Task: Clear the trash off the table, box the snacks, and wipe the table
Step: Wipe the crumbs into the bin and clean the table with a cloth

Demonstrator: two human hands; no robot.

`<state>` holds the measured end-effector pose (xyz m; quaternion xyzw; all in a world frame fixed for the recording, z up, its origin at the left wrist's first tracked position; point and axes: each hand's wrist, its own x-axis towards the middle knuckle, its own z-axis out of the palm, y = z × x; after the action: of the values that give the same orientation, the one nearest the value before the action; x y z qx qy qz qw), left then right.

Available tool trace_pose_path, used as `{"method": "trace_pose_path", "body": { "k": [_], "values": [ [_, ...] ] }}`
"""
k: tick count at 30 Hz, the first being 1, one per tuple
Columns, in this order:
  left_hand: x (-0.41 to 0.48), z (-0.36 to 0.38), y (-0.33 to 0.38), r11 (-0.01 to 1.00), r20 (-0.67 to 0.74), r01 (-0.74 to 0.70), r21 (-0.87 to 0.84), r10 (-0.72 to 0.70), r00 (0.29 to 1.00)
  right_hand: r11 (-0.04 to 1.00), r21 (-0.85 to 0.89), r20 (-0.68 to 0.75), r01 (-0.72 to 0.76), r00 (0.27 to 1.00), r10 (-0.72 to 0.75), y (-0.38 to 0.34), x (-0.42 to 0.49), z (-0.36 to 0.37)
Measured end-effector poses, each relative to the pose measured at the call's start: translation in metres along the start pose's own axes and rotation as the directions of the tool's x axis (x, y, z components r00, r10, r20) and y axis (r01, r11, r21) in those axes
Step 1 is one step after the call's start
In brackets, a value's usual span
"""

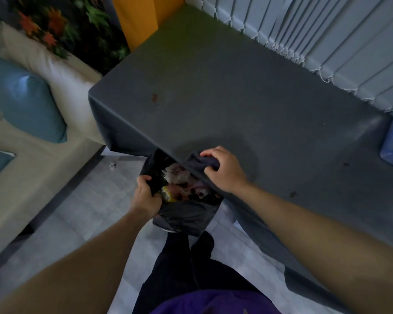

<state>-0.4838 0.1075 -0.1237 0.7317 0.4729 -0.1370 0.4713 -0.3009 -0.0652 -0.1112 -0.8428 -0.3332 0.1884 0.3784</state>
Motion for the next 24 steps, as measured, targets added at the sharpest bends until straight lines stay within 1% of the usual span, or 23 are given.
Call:
{"method": "trace_pose_path", "body": {
  "k": [2, 3, 6, 8, 11, 12, 13, 14, 16, 17, 18, 19, 21, 23, 24],
  "values": [
    [-0.002, 0.002, -0.004, 1.0, 0.001, 0.01, -0.007, -0.01, 1.0, 0.999, -0.022, -0.125, -0.034, 0.992, 0.031, 0.004, 0.002, -0.008],
    [-0.003, 0.003, -0.006, 1.0, 0.0, 0.015, -0.016, -0.015, 1.0, 0.996, -0.059, -0.154, -0.064, 0.987, 0.054, 0.007, 0.003, -0.013],
    [-0.007, 0.006, -0.012, 0.999, -0.005, 0.02, -0.04, -0.02, 1.0, 0.97, -0.152, -0.166, -0.189, 0.973, 0.163, 0.019, -0.004, -0.018],
    [-0.009, 0.006, -0.016, 0.998, -0.006, 0.032, -0.05, -0.032, 0.999, 0.973, -0.151, -0.119, -0.175, 0.98, 0.158, 0.019, -0.011, -0.013],
    [-0.013, 0.008, -0.02, 0.996, -0.003, 0.061, -0.068, -0.062, 0.998, 0.995, -0.08, 0.051, -0.068, 0.996, 0.072, 0.01, -0.021, -0.006],
    [-0.014, 0.009, -0.02, 0.995, 0.001, 0.067, -0.072, -0.067, 0.998, 0.997, -0.059, 0.064, -0.046, 0.997, 0.049, 0.009, -0.021, -0.007],
    [-0.016, 0.01, -0.021, 0.994, 0.005, 0.074, -0.076, -0.074, 0.997, 0.998, -0.052, 0.028, -0.038, 0.999, 0.04, 0.009, -0.021, -0.009],
    [-0.017, 0.01, -0.021, 0.994, 0.007, 0.079, -0.082, -0.079, 0.997, 0.997, -0.059, -0.053, -0.052, 0.997, 0.049, 0.01, -0.019, -0.011],
    [-0.018, 0.009, -0.022, 0.992, 0.01, 0.087, -0.089, -0.087, 0.996, 0.983, -0.09, -0.251, -0.16, 0.959, 0.133, 0.015, -0.014, -0.014],
    [-0.019, 0.008, -0.022, 0.992, 0.008, 0.087, -0.09, -0.087, 0.996, 0.971, -0.099, -0.304, -0.219, 0.936, 0.18, 0.017, -0.013, -0.015],
    [-0.019, 0.007, -0.022, 0.993, 0.008, 0.081, -0.088, -0.081, 0.997, 0.963, -0.109, -0.302, -0.247, 0.931, 0.205, 0.016, -0.012, -0.014],
    [-0.018, 0.006, -0.022, 0.993, 0.009, 0.079, -0.085, -0.079, 0.997, 0.962, -0.131, -0.257, -0.24, 0.945, 0.201, 0.015, -0.013, -0.01],
    [-0.016, 0.005, -0.021, 0.994, 0.006, 0.073, -0.083, -0.072, 0.997, 0.971, -0.175, -0.132, -0.163, 0.981, 0.14, 0.008, -0.02, -0.001],
    [-0.014, 0.005, -0.019, 0.996, -0.003, 0.064, -0.067, -0.064, 0.998, 0.989, -0.134, 0.024, -0.069, 0.997, 0.073, -0.001, -0.027, 0.005],
    [-0.013, 0.004, -0.017, 0.996, -0.006, 0.058, -0.064, -0.059, 0.998, 0.995, -0.094, 0.118, -0.019, 0.993, 0.03, -0.005, -0.029, 0.006]
  ]
}}
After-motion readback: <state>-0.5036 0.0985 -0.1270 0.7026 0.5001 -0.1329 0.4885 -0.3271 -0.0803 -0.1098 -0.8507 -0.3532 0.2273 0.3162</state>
